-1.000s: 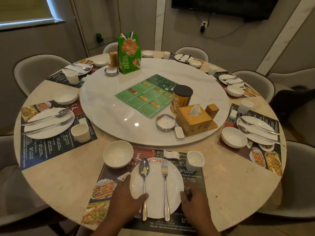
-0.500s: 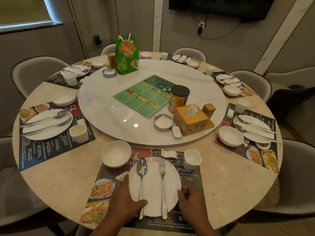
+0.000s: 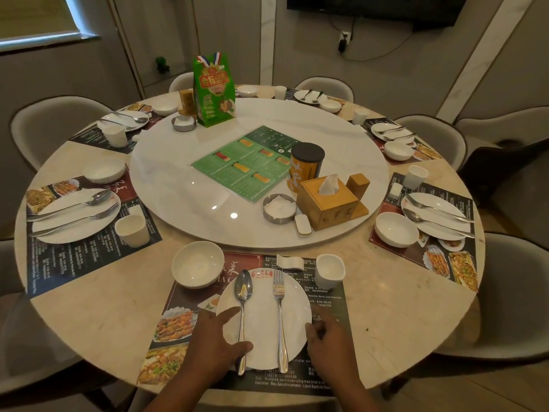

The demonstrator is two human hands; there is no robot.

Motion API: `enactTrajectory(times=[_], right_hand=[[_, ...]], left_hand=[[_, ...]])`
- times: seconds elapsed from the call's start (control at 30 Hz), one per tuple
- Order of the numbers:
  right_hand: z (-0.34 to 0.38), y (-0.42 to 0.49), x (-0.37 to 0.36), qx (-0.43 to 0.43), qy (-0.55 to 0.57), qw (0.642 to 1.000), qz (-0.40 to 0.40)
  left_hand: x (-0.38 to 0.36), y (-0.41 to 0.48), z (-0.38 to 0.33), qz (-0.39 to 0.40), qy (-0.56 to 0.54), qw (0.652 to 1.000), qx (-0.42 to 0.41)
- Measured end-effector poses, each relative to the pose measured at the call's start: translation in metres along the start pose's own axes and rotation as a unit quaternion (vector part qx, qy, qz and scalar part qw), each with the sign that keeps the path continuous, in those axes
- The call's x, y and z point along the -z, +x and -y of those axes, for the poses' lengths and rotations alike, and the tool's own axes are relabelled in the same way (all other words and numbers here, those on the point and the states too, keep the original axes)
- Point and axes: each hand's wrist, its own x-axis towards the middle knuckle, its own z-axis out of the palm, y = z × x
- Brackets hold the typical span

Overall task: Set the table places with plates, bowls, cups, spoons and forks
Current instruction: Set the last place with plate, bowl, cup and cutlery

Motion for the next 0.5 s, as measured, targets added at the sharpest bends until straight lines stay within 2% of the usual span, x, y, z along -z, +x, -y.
enactTrajectory(times=[0.37, 0.5], right_hand=[[0.0033, -0.0032, 0.0020, 0.006, -0.006, 1.000, -0.008], [0.0027, -0.0023, 0.0010, 0.009, 0.005, 1.000, -0.005]], left_hand=[[0.0001, -0.0010, -0.0024, 0.000, 0.012, 1.000, 0.008], [-0.0004, -0.0003, -0.0029, -0.007, -0.017, 1.000, 0.021]])
